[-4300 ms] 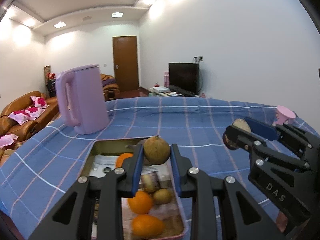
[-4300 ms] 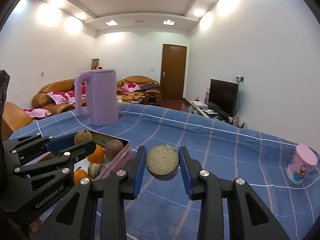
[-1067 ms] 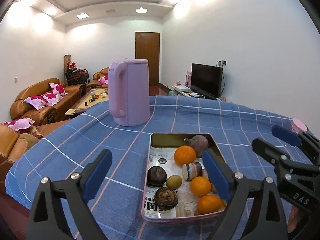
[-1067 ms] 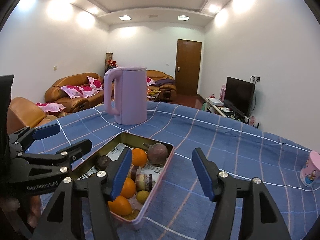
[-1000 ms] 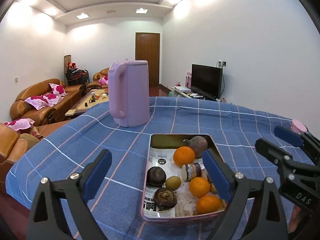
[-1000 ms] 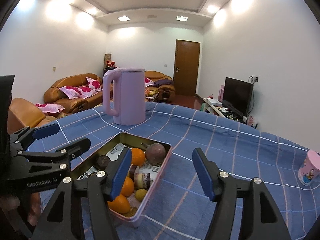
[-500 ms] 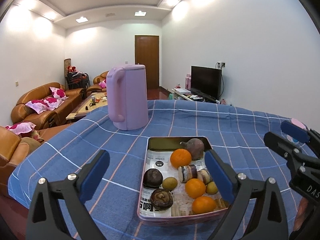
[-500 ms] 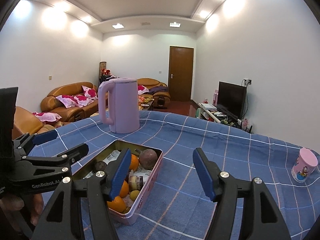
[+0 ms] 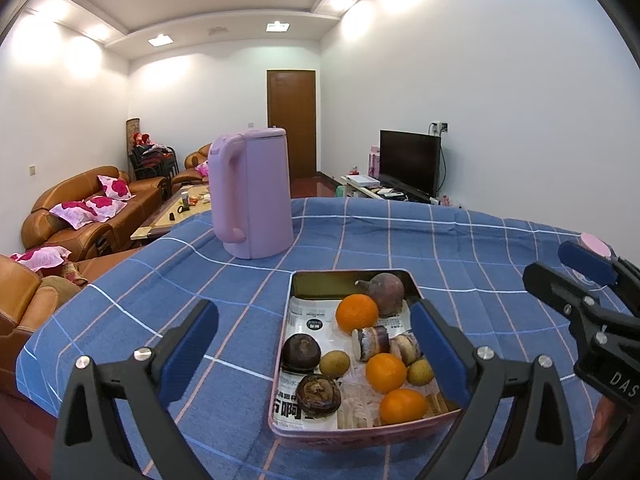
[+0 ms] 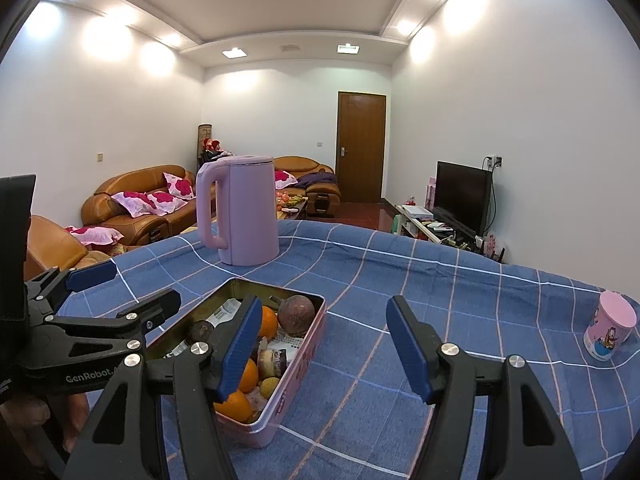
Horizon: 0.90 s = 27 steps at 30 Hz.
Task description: Organize fruits
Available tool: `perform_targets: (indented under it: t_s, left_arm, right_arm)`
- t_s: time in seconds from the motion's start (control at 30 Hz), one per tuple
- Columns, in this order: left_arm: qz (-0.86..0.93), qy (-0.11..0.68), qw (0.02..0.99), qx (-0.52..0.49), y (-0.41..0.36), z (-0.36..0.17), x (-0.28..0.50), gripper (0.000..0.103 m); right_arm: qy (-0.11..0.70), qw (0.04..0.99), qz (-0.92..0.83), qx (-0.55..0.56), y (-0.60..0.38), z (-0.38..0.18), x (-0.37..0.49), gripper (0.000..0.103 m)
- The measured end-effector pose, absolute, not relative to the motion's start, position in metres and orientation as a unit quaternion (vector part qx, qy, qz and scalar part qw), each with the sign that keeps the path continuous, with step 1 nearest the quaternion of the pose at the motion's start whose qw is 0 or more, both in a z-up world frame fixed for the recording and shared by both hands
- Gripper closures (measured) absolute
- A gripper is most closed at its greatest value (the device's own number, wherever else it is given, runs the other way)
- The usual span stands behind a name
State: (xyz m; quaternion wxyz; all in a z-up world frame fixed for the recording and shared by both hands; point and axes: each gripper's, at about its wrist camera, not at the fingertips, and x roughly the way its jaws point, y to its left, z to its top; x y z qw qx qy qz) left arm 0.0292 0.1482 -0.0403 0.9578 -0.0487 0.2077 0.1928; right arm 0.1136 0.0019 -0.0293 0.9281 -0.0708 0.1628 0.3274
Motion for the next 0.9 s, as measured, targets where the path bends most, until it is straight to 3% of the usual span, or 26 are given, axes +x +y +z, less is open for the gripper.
perform_targets:
  t_s: [0.9]
  left_arm:
    - [0.181,0.200,0.962,-0.045,0.133,-0.026,0.024,0.000]
  right_arm:
    - [0.155,0.933,0.318,-0.066,-0.014,-0.030,0.110,0.037]
